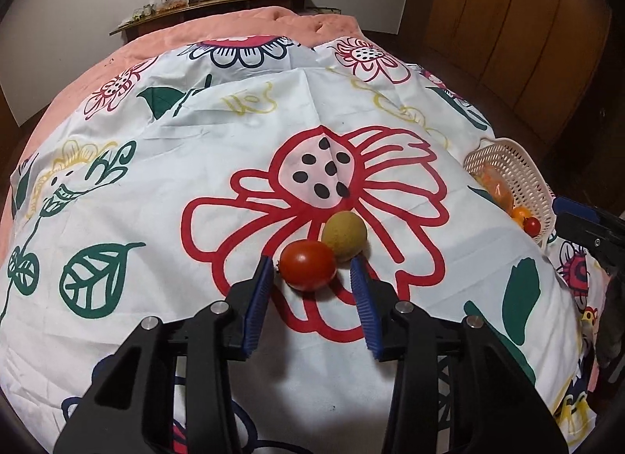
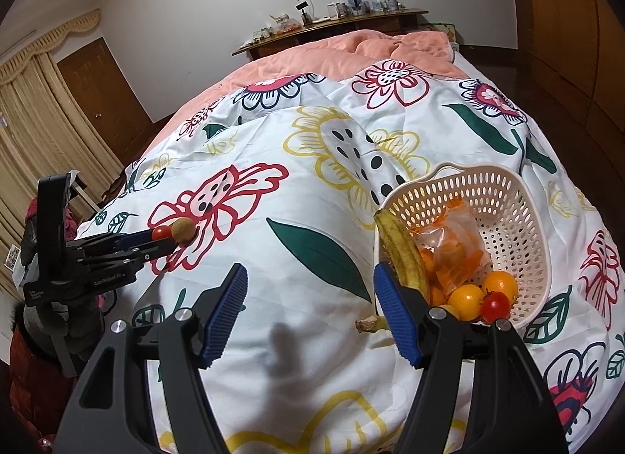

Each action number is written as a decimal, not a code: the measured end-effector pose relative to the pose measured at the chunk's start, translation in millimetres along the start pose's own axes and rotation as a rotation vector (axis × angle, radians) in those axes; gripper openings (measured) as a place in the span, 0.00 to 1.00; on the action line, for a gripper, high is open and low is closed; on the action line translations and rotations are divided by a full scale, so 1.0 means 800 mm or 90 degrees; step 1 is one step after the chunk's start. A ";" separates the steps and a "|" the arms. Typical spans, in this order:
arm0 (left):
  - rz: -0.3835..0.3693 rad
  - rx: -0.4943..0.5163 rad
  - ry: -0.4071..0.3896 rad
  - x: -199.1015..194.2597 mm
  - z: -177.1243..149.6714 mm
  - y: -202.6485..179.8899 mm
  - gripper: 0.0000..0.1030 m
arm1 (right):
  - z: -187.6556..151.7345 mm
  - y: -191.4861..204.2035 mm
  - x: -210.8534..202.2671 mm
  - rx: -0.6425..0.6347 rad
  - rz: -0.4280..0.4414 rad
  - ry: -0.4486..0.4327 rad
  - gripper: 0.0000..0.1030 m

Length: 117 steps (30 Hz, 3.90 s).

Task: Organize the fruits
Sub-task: 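Grasp the red cherry tomato with the left tool, then grasp the last brown fruit with the right tool while the left tool holds the tomato, then carry the brown fruit into the basket and open the right tool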

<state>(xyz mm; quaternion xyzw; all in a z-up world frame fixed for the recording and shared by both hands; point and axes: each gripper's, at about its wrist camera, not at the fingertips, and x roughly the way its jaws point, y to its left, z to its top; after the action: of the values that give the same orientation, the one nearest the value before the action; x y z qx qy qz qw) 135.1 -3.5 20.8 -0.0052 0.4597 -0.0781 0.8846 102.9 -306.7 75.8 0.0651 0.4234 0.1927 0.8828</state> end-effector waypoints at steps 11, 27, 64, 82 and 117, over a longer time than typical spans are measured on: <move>0.010 -0.023 -0.025 -0.013 -0.005 0.008 0.30 | 0.005 0.018 0.002 -0.026 0.007 0.002 0.65; 0.043 -0.046 -0.111 -0.074 -0.008 0.021 0.30 | 0.027 0.103 0.044 -0.100 0.069 0.064 0.65; 0.005 -0.165 -0.131 -0.088 -0.054 0.093 0.30 | 0.054 0.204 0.168 -0.172 0.022 0.174 0.29; -0.003 -0.147 -0.097 -0.057 -0.046 0.081 0.33 | 0.044 0.180 0.110 -0.140 0.073 0.127 0.28; 0.017 -0.073 -0.102 -0.066 -0.030 0.028 0.30 | 0.041 0.099 0.030 -0.051 0.116 0.047 0.28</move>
<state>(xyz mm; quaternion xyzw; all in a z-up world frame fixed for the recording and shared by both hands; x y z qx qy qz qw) 88.9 27.3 48.3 -0.0559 0.3914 -0.0393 0.9177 119.3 -223.3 101.3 0.0606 0.4399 0.2915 0.8473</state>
